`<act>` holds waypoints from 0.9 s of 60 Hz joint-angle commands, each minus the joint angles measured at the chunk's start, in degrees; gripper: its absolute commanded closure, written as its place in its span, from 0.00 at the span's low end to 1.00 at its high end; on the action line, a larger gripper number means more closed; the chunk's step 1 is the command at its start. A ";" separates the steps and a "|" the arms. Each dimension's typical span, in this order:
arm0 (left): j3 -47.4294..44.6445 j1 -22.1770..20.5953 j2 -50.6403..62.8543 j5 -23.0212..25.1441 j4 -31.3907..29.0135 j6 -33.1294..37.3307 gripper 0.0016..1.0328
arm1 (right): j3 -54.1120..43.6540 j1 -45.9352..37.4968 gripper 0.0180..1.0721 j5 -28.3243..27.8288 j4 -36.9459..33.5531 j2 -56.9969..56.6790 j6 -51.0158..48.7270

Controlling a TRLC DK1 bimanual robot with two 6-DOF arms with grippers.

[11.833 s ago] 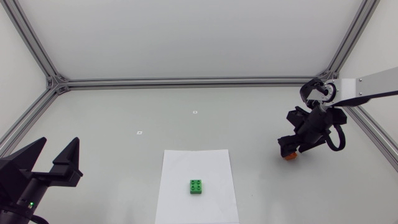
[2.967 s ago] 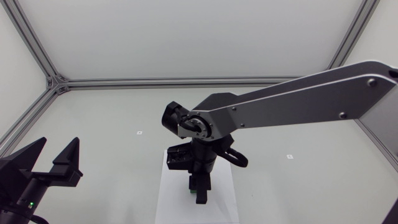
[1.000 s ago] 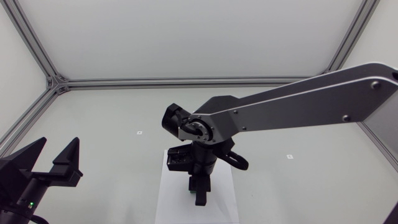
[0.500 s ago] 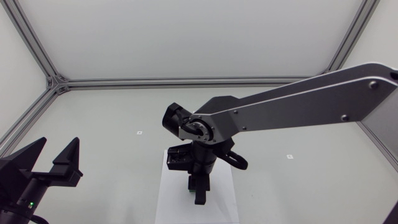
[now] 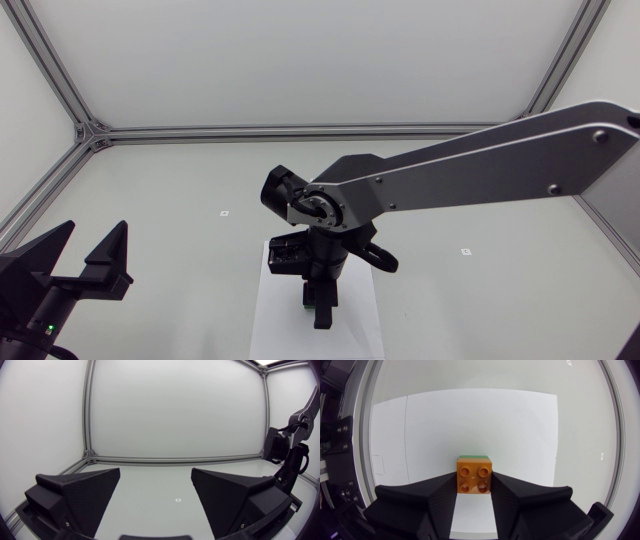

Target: Pick up the orange 2x2 brick with the right arm and stack it on top of the green 2x2 brick in the center

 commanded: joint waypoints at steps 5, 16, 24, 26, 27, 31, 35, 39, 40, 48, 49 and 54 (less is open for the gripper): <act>-2.35 -0.04 -0.23 0.16 -0.65 0.31 0.04 | -3.13 0.36 0.95 1.66 -2.02 5.05 -1.46; -2.35 -0.04 -0.23 0.16 -0.65 0.31 0.04 | -2.77 0.36 0.95 1.66 -3.25 5.05 -1.81; -2.35 -0.04 -0.23 0.16 -0.65 0.31 0.04 | -2.60 0.28 0.95 1.57 -3.78 4.97 -2.34; -2.35 -0.04 -0.23 0.16 -0.65 0.31 0.04 | -2.42 0.28 0.95 1.57 -4.04 4.97 -2.52; -2.35 -0.04 -0.23 0.16 -0.65 0.40 0.04 | -2.34 0.28 0.95 1.48 -4.22 4.88 -2.61; -2.35 -0.04 -0.23 0.16 -0.65 0.31 0.04 | -2.07 0.19 0.95 1.48 -4.75 4.79 -2.87; -2.35 -0.04 -0.23 0.16 -0.65 0.31 0.04 | -1.90 0.10 0.95 1.48 -5.01 4.79 -3.13; -2.35 -0.04 -0.23 0.16 -0.65 0.31 0.04 | -1.72 0.01 0.95 1.57 -5.10 4.88 -3.31; -2.35 -0.04 -0.23 0.16 -0.65 0.31 0.04 | -1.72 0.01 0.95 1.48 -5.10 4.97 -3.31; -2.35 -0.04 -0.23 0.16 -0.65 0.31 0.04 | -1.54 0.19 0.95 1.57 -5.10 5.58 -3.22; -2.35 -0.04 -0.23 0.16 -0.65 0.31 0.04 | -1.54 0.28 0.95 1.57 -5.10 5.67 -3.22; -2.35 -0.04 -0.23 0.16 -0.65 0.31 0.04 | -1.46 0.28 0.95 1.57 -5.19 5.67 -3.22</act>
